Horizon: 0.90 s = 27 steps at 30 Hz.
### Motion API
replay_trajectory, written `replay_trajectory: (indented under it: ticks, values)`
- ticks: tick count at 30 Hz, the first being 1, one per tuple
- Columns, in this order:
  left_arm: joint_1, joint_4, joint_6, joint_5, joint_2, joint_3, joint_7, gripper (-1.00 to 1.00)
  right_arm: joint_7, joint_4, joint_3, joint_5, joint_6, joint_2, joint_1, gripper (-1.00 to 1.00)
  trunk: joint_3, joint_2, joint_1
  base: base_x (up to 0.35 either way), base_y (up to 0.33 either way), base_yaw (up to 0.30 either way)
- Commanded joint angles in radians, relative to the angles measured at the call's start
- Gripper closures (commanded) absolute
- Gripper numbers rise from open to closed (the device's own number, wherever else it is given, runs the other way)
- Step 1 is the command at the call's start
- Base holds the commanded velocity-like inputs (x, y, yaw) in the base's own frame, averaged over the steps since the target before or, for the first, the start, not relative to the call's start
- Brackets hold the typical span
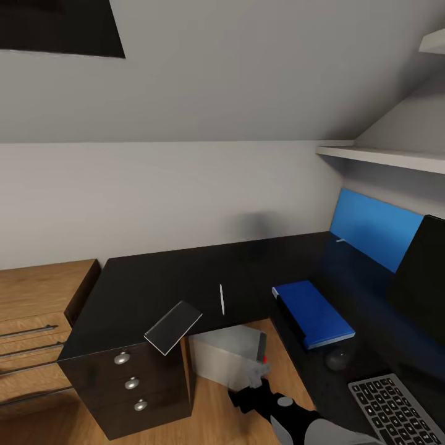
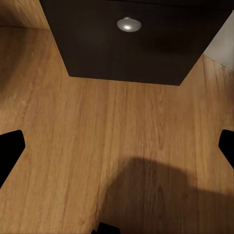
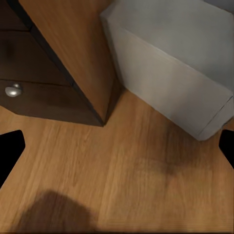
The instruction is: In the bedroom, organize the workspace by keeping the computer under the desk, ensuring the monitor is on the desk, placing the keyboard on the desk next to the monitor, placing the mouse on the desk next to the keyboard, moving the folder from the swivel chair onto the desk next to the mouse, stacking the notebook on top of the folder with the pen on top of the notebook, and positioning the swivel chair next to the desk.
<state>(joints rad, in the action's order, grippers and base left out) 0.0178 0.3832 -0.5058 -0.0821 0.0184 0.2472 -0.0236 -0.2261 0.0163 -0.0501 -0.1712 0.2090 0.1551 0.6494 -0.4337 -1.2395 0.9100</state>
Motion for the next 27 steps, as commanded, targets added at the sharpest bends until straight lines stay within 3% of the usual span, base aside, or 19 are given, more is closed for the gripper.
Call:
replay_trajectory:
  ticks: [1, 17, 27]
  values:
    - [0.001, 0.002, 0.000, -0.008, 0.000, 0.000, -0.002, -1.00, 0.002, -0.006, -0.004, -0.004, 0.007, 0.000, 0.000, -1.00, -0.001, -0.001, 0.000, 0.000, 0.000, 0.000]
    - [0.001, 0.001, 0.000, -0.008, 0.000, 0.001, -0.002, -1.00, 0.008, -0.025, -0.001, 0.000, 0.020, -0.003, -0.055, -1.00, -0.001, -0.001, 0.000, 0.000, 0.001, 0.000]
    - [0.001, 0.000, 0.000, -0.008, 0.000, 0.001, -0.002, -1.00, 0.009, -0.025, -0.001, 0.000, 0.021, -0.004, -0.061, -1.00, -0.001, -0.001, 0.000, 0.000, 0.132, 0.000]
